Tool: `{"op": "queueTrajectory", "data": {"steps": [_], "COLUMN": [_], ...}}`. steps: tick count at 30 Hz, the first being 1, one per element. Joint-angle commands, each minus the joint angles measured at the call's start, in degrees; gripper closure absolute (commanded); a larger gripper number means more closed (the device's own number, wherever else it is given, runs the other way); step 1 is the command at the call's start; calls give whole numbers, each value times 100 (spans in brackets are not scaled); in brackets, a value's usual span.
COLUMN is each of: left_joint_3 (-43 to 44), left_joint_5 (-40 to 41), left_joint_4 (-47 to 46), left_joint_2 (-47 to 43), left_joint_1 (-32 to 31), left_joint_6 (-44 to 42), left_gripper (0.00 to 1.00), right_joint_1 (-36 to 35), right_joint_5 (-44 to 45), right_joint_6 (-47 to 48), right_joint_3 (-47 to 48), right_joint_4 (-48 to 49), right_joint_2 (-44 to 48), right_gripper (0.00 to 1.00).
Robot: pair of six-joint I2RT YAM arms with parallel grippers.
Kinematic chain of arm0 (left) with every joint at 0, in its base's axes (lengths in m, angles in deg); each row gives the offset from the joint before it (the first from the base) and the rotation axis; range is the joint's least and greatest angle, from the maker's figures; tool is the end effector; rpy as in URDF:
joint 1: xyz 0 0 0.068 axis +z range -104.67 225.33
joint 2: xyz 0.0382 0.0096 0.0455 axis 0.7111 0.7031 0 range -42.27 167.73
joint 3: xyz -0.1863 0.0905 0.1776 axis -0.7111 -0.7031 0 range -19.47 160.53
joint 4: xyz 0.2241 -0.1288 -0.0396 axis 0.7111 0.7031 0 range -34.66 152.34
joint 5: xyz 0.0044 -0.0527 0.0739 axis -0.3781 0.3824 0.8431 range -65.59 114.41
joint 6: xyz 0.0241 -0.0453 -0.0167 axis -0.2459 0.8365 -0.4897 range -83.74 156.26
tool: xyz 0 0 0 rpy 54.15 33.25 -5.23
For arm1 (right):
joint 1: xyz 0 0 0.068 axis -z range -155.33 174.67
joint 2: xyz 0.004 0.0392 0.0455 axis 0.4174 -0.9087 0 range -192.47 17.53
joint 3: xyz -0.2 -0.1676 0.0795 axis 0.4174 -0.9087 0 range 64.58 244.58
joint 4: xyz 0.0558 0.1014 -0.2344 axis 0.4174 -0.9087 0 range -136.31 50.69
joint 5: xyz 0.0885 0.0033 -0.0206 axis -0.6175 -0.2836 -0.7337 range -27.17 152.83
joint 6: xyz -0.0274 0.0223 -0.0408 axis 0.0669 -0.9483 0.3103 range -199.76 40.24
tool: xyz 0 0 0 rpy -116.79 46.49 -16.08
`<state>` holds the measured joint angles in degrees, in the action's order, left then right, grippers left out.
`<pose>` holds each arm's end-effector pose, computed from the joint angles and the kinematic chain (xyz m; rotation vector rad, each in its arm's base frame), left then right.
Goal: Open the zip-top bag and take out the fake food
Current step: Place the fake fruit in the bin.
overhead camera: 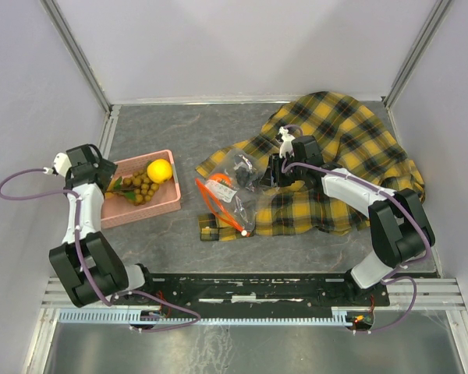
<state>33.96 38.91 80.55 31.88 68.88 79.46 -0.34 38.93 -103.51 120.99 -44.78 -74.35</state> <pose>0.2474 0.1176 0.2590 -1.3884 1.8885 0.1320 0.3051 0.1583 0.2141 -0.2552 2.3693 0.9039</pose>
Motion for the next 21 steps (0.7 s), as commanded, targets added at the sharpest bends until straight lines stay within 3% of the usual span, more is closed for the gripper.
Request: {"op": "queueTrajectory", "data": {"steps": [1,8,15,21], "left_joint_3": [360,-128,-1063,-1092], "left_joint_5": [-276,-1663,-4513,-5777], "left_joint_4": [129,-574,-2169,-2221], "left_joint_2": [-94,-941,-1759,-1944], "left_joint_1": [38,40,33,-138], "left_joint_6": [93,-352,-517,-625], "left_gripper": [1,1,1,1], "right_joint_1": [-10,-12,-12,-12], "right_joint_5": [-46,-170,-244,-372], "right_joint_6": [10,17,-7,-106], "right_joint_3": [135,36,-125,-201], "right_joint_4": [79,179,373,546], "right_joint_2": [185,457,716,800], "right_gripper": [55,54,54,54]}}
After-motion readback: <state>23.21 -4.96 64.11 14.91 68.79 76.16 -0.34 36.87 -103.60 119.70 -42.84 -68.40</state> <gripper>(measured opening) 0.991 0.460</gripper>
